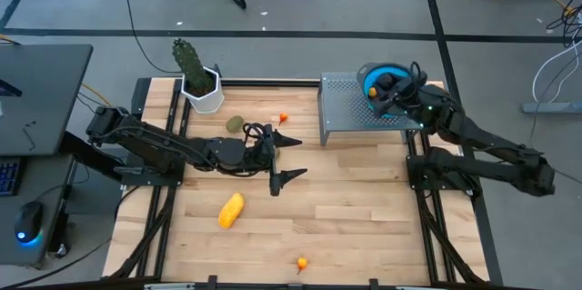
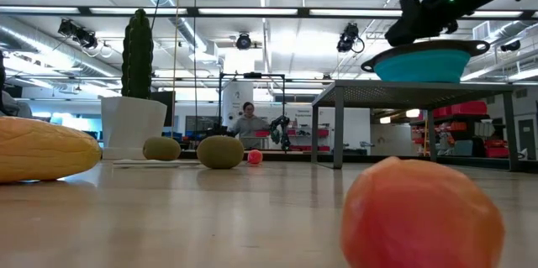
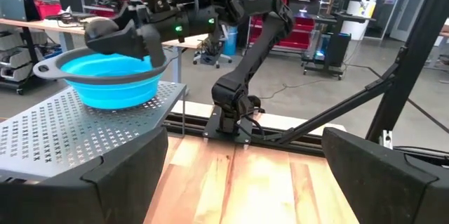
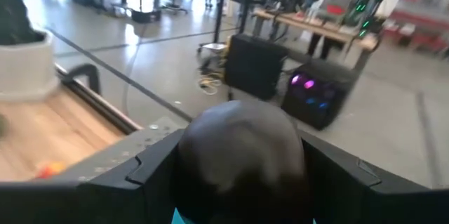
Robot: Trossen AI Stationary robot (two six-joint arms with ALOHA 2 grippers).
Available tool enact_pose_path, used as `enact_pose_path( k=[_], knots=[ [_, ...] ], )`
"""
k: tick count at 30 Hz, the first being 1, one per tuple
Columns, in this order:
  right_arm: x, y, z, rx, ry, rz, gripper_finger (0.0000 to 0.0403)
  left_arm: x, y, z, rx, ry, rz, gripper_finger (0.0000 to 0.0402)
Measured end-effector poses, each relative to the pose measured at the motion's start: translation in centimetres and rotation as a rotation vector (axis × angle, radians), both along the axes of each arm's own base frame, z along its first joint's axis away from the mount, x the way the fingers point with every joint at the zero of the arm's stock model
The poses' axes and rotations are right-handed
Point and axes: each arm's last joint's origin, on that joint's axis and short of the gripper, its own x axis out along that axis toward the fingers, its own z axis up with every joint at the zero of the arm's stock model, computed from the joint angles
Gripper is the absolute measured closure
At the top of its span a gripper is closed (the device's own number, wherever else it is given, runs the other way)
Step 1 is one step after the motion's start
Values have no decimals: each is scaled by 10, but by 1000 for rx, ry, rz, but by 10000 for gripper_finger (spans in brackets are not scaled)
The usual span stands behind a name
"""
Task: Pick & Place Fruit
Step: Put the plum into the blue strainer bowl on the shelf, then put the kiwi into the blue strainer bowl on the shelf
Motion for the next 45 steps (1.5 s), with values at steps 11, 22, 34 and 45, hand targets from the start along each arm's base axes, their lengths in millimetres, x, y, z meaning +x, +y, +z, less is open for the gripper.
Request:
enact_pose_path(
  k=[11, 22, 34, 45],
  knots=[
    [-13, 8, 1, 65, -66, 16, 150, 0, 0, 0, -2, -1, 7, 13],
    [-16, 7, 1, 44, -54, -58, 90, 0, 0, -1, 1, 9, 5, 13],
    [-6, 17, 17, 40, -252, 266, 68, -1, 4, -6, 77, 80, 115, 13],
    [18, 40, 16, 86, -226, 824, 69, -5, 12, -23, 31, 201, 348, 13]
  ],
)
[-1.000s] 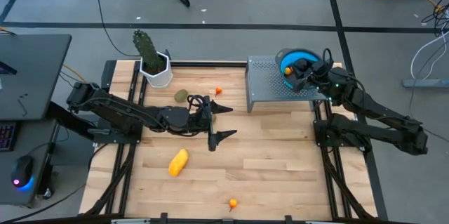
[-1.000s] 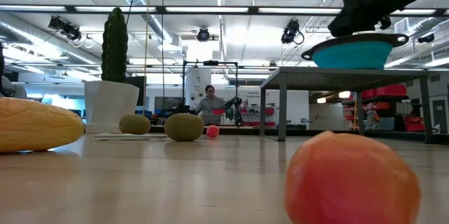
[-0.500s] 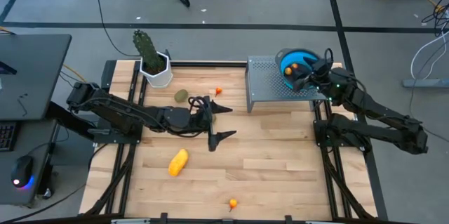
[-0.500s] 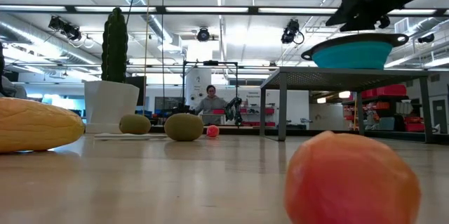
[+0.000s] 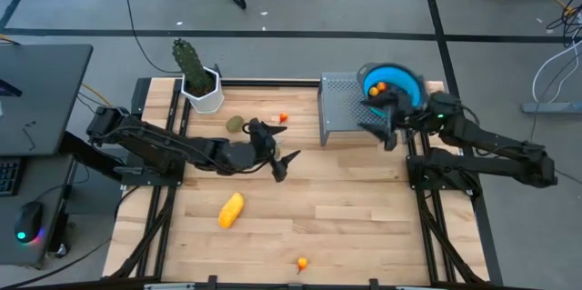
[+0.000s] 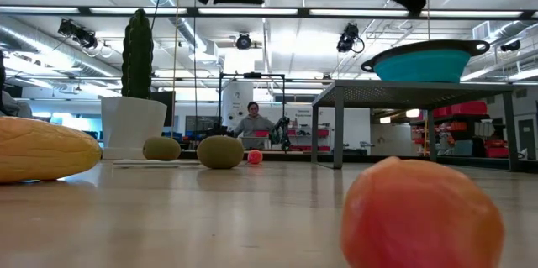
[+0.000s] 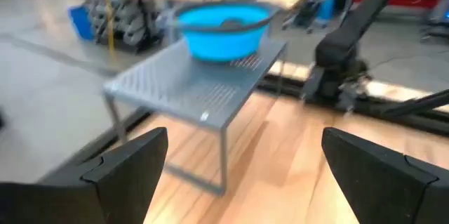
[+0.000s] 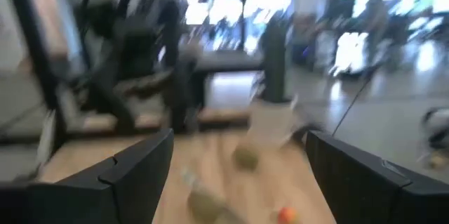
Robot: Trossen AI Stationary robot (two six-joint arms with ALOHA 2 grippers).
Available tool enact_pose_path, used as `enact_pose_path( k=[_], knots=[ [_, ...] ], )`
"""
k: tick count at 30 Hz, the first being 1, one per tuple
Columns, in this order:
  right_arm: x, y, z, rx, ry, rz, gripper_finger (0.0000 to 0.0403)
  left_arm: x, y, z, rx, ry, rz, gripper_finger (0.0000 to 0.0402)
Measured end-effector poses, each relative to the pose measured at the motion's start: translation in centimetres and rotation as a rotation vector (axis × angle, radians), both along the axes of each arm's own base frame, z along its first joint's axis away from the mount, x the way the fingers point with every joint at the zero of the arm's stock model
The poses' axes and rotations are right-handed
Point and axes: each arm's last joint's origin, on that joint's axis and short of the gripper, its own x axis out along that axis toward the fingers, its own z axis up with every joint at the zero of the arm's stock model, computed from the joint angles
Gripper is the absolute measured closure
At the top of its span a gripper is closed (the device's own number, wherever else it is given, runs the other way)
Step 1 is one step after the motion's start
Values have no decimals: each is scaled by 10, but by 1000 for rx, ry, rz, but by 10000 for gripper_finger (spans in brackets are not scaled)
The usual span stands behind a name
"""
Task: Pick & Place Fruit
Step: Put the kiwi into the blue strainer bowl on the shelf
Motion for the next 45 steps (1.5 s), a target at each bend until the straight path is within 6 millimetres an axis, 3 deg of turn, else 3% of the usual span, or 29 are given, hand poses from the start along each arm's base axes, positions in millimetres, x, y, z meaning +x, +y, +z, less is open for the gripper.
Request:
enact_pose_path(
  k=[3, 10, 15, 21, 27, 45],
  knots=[
    [14, 4, -14, -45, 46, 67, 69, -4, 2, -12, -46, 76, 58, 13],
    [26, 17, -9, -130, -23, 164, 69, -6, 16, -29, -84, 145, 221, 13],
    [27, 29, 1, -140, -136, 251, 69, -7, 15, -64, -158, 224, 222, 13],
    [31, 41, 4, -155, -180, 319, 69, -4, 27, -97, -84, 380, 249, 13],
    [36, 45, -5, -161, -107, 348, 69, 1, 45, -104, -180, 403, 217, 13],
    [51, 59, -13, -104, -74, 341, 69, -14, 50, -131, -260, 415, 201, 3]
  ],
)
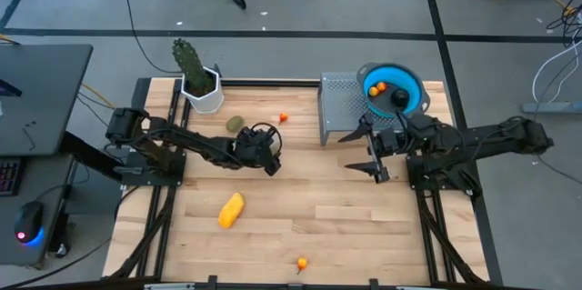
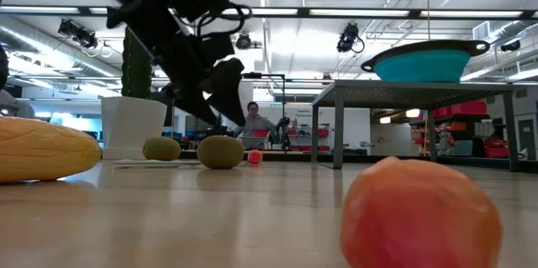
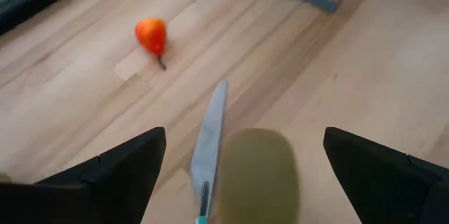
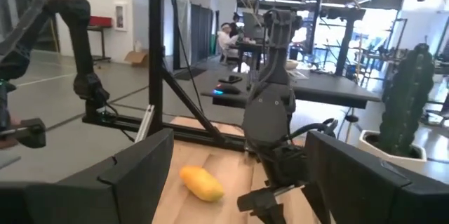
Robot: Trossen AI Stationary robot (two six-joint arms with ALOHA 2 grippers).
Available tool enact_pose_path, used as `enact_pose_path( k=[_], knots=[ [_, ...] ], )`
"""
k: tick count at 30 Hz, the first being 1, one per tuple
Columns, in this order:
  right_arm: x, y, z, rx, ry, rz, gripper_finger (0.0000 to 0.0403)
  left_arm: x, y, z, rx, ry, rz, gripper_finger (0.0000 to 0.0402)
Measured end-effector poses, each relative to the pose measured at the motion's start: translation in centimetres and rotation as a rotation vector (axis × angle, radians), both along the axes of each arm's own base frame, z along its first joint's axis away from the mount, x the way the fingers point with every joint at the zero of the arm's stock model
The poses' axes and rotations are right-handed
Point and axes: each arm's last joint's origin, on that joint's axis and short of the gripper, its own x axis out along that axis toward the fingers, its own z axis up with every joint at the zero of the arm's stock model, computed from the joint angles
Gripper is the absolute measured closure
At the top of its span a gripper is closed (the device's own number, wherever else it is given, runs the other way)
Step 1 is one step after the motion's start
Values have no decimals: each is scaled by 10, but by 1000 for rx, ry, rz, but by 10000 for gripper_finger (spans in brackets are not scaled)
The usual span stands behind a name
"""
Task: Pick & Place Fruit
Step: Put the kiwi into the blue strainer bowl on the shelf
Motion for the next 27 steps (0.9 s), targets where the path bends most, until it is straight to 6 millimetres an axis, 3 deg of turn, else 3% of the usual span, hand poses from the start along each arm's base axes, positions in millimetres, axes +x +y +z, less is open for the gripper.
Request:
enact_pose_path(
  k=[9, 27],
  knots=[
    [8, 6, -3, 1, -6, 23, 69, -8, -2, -14, -53, -55, -11, 2],
    [9, 6, -2, -58, -34, 19, 69, -22, -1, -33, 17, -95, -84, 1]
  ],
)
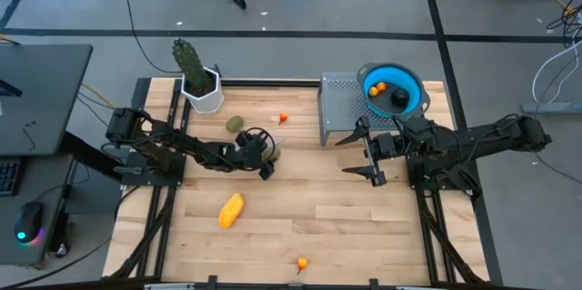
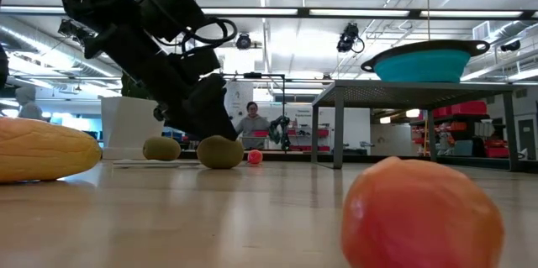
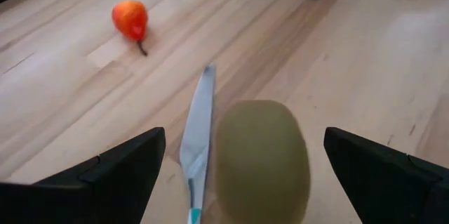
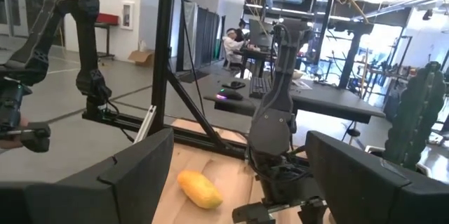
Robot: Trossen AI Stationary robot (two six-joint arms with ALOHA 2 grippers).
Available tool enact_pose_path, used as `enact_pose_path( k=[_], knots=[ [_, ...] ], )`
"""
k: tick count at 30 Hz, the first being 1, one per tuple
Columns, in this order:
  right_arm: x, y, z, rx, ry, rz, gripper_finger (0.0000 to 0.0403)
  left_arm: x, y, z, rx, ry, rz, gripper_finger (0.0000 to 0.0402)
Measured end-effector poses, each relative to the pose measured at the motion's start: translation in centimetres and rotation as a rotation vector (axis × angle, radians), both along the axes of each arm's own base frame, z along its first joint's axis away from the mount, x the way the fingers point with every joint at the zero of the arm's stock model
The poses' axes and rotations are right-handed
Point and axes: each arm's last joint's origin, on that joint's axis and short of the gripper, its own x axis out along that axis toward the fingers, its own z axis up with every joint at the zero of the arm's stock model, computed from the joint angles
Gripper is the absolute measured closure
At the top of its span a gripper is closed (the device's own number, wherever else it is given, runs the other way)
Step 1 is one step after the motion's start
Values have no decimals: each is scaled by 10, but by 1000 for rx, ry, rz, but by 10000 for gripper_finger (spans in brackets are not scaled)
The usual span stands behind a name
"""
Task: Pick & Place Fruit
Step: Put the kiwi into the blue strainer bowl on the shelf
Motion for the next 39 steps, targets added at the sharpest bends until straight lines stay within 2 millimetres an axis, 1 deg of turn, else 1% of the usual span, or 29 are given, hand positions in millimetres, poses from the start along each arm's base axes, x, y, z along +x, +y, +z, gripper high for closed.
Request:
enact_pose_path(
  k=[5, 10, 12, 15, 22, 26, 32, 36, 39],
  knots=[
    [0, 0, 0, 0, 2, 0, 69, 1, -2, -4, -30, -15, -15, 2],
    [0, 0, -2, 7, 27, 1, 69, 9, -2, -26, 22, 55, -52, 13],
    [0, 0, -3, 6, 33, 1, 69, 12, -1, -32, 58, 95, -64, 16],
    [0, 0, -3, -3, 30, 0, 69, 15, 3, -32, 80, 113, -75, 20],
    [0, -1, -1, -24, 9, -28, 69, 16, 3, -32, 47, 103, -82, 38],
    [0, -1, -4, -17, 35, -34, 69, 16, 3, -32, 21, 95, -89, 63],
    [0, -1, -6, -31, 60, -35, 69, 18, 4, -31, 28, 104, -112, 122],
    [1, -2, -6, -52, 52, -76, 69, 26, 3, -23, 47, 90, -151, 163],
    [2, -3, -7, -51, 60, -117, 69, 35, 0, -16, 67, 78, -196, 183]
  ],
)
